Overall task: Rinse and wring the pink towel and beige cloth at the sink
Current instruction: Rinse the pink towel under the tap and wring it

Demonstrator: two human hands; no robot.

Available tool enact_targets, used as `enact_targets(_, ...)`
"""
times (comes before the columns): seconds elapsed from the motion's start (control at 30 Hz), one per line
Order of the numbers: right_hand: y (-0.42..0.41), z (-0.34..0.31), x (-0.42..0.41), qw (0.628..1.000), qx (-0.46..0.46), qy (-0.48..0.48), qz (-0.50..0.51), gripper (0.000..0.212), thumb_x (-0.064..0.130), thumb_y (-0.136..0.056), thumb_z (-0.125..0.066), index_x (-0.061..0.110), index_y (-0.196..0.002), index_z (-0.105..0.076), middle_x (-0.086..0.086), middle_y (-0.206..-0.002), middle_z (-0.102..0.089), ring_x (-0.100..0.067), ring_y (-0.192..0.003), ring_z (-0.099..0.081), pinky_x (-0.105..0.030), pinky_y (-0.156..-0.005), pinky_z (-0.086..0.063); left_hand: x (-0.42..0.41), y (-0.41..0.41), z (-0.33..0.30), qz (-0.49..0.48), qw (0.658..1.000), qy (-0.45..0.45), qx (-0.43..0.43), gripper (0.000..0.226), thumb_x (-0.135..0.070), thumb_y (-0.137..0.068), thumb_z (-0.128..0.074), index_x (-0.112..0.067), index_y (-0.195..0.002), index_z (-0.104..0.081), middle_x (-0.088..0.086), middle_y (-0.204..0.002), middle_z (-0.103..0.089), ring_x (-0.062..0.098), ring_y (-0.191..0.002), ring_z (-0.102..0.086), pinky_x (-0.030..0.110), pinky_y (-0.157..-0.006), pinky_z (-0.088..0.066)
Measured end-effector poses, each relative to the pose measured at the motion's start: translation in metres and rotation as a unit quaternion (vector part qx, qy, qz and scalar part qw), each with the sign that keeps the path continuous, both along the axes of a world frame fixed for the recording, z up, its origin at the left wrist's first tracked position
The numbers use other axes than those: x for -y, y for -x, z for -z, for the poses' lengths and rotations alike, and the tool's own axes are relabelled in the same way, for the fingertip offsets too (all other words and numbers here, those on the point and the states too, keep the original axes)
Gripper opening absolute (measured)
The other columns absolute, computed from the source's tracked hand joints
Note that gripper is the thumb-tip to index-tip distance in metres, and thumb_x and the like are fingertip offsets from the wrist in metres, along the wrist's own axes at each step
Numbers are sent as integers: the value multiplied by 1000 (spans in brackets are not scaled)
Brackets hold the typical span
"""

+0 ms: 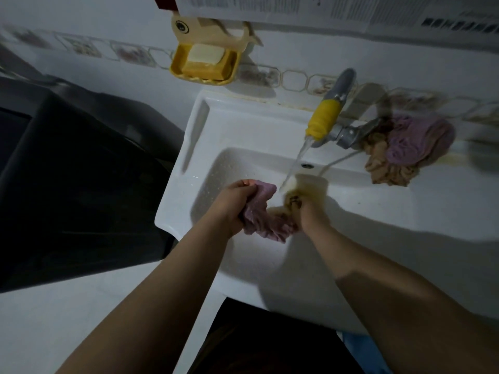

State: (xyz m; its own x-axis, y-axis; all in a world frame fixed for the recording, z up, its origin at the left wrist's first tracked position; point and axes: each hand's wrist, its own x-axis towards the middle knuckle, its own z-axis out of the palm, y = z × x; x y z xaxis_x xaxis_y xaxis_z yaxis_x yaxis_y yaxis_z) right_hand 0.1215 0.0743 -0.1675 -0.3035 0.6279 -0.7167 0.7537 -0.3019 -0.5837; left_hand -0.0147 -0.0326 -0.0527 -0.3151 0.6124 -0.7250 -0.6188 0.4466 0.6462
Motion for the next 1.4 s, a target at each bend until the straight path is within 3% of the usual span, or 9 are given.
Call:
enact_targets(0.13,19,-41,6,984,-141,67,88,51,53,-97,-30,20,-89,-67,4,-86,-64,-14,-87,-60,-29,-82,-43,-16,-5,-1,8,1000,2,-5,31,-5,-98,-37,0,-88,-67,20,-79,-64,27,-71,-61,36,-69,-50)
enact_targets(0.27,3,-79,-2,985,-161,56,-15,48,60,-86,-50,18,-74,-69,10,-67,-68,-5,-65,-62,-13,-60,-45,-26,-3,1,44,988,35,-142,23,-7,-96,-44,-11,-84,-63,14,-81,-66,25,-75,-63,34,-70,-54)
enact_targets(0.43,-1,-101,-5,954,-273,91,87,49,47,-79,-65,-1,-85,-66,-27,-87,-64,-35,-81,-63,-43,-74,-48,-42,-6,-7,120,914,99,-375,18,-22,-96,-47,-12,-97,-62,7,-88,-65,24,-85,-60,30,-73,-48)
enact_targets(0.63,38,-122,-19,970,-95,-199,105,37,30,-95,-48,1,-81,-68,-22,-88,-69,-32,-85,-63,-29,-65,-39,-73,-56,-22,25,980,87,-177,41,-31,-100,-43,3,-96,-65,13,-75,-67,29,-74,-68,28,-57,-51)
enact_targets(0.87,37,-134,-27,962,-70,-265,15,34,27,-95,-47,2,-85,-68,-24,-92,-67,-35,-90,-63,-36,-74,-45,-78,-58,-39,-71,994,85,13,47,-45,-94,-51,-3,-76,-61,23,-79,-61,33,-71,-60,46,-74,-53)
enact_targets(1.07,46,-143,-5,945,-96,-312,-27,47,44,-95,-39,7,-84,-68,-18,-85,-69,-32,-84,-64,-34,-70,-45,-72,-38,-50,-80,996,30,17,36,-34,-101,-42,-10,-77,-56,12,-71,-56,25,-77,-58,32,-75,-45)
enact_targets(1.17,34,-150,-42,963,-77,-248,-70,40,46,-95,-44,12,-93,-67,-19,-99,-68,-32,-97,-62,-34,-81,-47,-67,-30,-53,54,995,74,-49,55,-54,-92,-49,-2,-86,-66,19,-85,-71,28,-80,-69,33,-72,-57)
enact_targets(1.3,16,-163,-38,945,-64,-58,-316,71,86,-65,-45,18,-72,-66,-4,-67,-68,-16,-63,-63,-29,-62,-50,-58,13,-67,84,993,39,-78,41,-41,-91,-59,-1,-81,-64,15,-74,-71,19,-61,-68,22,-54,-54)
enact_targets(1.4,5,-162,-38,920,-93,-32,-379,31,47,-86,-61,19,-74,-65,8,-54,-62,-3,-48,-56,-20,-51,-45,-50,29,-69,232,963,-2,-137,47,-41,-81,-71,0,-104,-65,18,-102,-69,31,-93,-67,34,-83,-54)
